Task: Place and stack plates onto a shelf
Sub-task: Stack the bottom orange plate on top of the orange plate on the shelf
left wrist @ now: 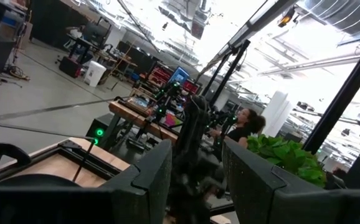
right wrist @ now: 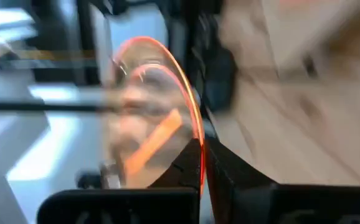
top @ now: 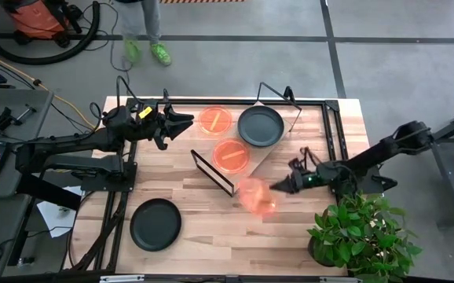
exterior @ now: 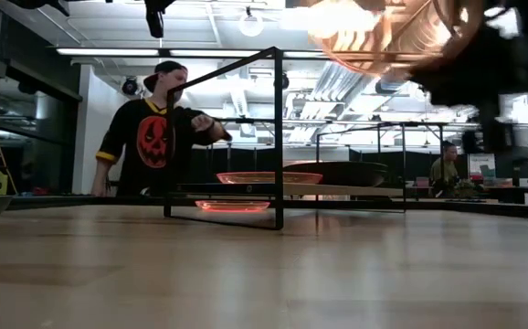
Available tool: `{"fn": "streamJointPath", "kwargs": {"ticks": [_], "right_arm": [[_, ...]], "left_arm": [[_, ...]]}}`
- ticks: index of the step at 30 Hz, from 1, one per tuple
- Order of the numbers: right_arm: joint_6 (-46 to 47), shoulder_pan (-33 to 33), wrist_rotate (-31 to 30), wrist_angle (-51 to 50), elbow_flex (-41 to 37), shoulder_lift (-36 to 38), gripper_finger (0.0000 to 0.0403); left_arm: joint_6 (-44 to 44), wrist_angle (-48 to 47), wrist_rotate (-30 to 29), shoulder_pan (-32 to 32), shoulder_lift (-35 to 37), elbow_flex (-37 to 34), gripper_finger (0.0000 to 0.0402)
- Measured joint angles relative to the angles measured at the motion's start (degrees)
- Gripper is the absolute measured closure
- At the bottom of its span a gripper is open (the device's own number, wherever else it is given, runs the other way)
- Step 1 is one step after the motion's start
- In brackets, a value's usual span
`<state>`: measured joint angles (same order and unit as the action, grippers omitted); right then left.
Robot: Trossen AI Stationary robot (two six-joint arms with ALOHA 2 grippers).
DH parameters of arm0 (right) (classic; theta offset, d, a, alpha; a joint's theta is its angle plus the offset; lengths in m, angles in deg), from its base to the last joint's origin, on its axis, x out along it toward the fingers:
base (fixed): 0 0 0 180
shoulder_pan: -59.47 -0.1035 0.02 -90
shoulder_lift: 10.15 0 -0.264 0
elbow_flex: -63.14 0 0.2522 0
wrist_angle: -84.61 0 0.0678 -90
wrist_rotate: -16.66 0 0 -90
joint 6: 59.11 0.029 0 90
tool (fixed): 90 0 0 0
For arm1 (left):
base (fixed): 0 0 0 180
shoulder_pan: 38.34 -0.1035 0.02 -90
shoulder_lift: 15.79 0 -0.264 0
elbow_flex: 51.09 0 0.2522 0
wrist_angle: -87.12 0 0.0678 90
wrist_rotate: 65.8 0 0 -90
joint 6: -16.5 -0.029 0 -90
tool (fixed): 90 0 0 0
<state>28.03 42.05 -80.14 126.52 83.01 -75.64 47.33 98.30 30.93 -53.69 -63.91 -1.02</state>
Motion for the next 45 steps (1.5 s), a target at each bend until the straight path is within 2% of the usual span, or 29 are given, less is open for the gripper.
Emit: {"fn": "streamJointPath", "kwargs": {"ticks": [6,8,10,14,20,24,29,38,41,45], "right_arm": [[-6.15,9.45,-7.81,-8.00,6.16,4.27,0.0403],[-7.45,12.72,-10.00,-16.07,9.98,4.31,0.0403],[-8.75,15.62,-11.52,-28.52,15.05,3.73,0.0403],[-10.37,18.87,-13.73,-51.56,26.61,-1.04,0.0403],[-14.11,19.44,-16.64,-65.82,39.84,-11.99,0.0403],[-14.13,19.44,-19.64,-69.07,45.13,-18.32,0.0403],[-14.00,19.44,-19.76,-71.02,48.44,-23.67,0.0403],[-13.81,19.45,-19.25,-71.00,49.11,-24.96,0.0399],[-14.06,19.68,-18.70,-70.86,49.12,-24.94,0.0377],[-15.16,19.68,-17.31,-70.87,49.11,-24.84,0.0318]], "left_arm": [[0.02,0.25,-0.01,0.01,0.00,0.00,0.0270],[0.02,0.27,-0.03,0.00,0.00,0.00,0.0270],[0.02,0.27,-0.03,0.01,0.00,0.00,0.0270],[0.02,0.29,-0.03,0.00,0.00,0.00,0.0270],[-0.94,0.53,-0.05,0.01,0.00,0.00,0.0270],[-0.98,0.73,-0.04,0.00,0.00,0.00,0.0270],[-1.02,1.14,-0.01,0.01,0.02,0.00,0.0270],[-1.48,1.72,0.06,0.00,0.02,0.00,0.0270],[-1.49,1.93,0.08,0.00,0.02,0.00,0.0270],[-1.49,1.95,0.18,0.00,0.02,0.00,0.0270]]}}
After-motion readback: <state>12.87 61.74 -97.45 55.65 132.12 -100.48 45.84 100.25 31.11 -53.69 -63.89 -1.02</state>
